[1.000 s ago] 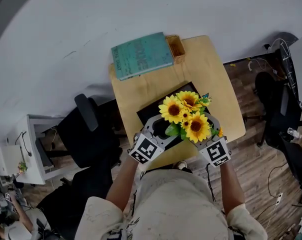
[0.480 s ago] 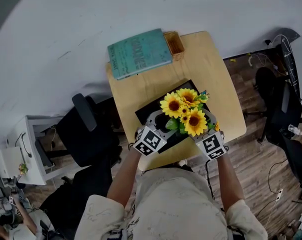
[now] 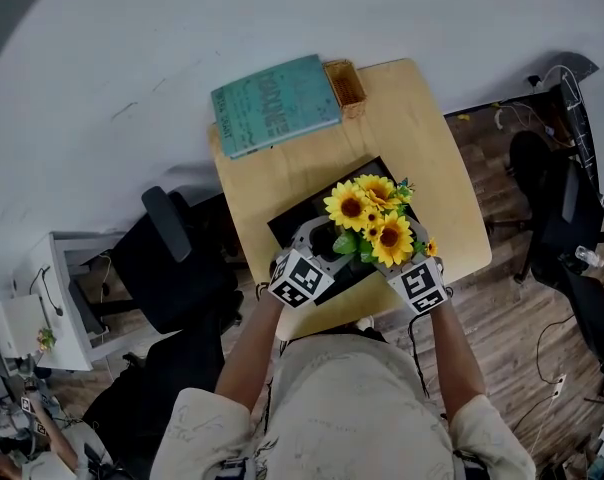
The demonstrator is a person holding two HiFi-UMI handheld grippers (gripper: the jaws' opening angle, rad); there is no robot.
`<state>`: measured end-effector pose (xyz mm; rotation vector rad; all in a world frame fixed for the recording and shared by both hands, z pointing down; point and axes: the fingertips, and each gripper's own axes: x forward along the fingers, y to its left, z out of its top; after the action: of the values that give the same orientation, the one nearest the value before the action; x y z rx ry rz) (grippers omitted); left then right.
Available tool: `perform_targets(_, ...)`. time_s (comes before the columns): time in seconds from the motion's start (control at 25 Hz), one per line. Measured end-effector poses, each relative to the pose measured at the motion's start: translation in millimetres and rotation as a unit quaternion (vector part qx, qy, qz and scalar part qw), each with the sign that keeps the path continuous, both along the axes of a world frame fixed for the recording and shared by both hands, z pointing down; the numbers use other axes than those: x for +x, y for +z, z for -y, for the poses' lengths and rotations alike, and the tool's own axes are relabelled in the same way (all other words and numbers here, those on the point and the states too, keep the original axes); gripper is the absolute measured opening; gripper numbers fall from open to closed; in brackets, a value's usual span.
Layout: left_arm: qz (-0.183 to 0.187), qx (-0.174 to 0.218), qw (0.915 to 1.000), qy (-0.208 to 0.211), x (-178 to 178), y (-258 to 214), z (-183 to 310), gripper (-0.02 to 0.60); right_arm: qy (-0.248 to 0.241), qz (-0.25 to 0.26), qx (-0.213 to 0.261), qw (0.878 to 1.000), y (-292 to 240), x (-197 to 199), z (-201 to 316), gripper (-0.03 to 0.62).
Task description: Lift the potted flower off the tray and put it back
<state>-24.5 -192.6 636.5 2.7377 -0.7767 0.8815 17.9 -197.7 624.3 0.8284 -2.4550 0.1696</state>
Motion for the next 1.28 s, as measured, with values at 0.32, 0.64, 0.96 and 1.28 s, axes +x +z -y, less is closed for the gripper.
perform_targets(0.32,-0.006,-0.01,0.9999,-0.011,-3,-1,-1,0.288,0.015,0.016,-0.014,1.0,3,3,-2,0.394)
perform_targets(0.64,-0.005,0.004,0.9988,-0.048,-15,-6,-12,0.288,0.034,0.024,-0.025,0.999,5,16,-16,0.394)
perform_targets(0.96,-0.026,0.014,0.995,-0.096,-23,-18,-42,0.288,0.04,0.027,-0.024,0.999,1,26,-43,0.394)
perform_targets(1.28,-0.035,0.042,0.9872,-0.15,-34,-29,-77,0.288,0.047,0.04,-0.012,0.998,-9,40,-75,0.394)
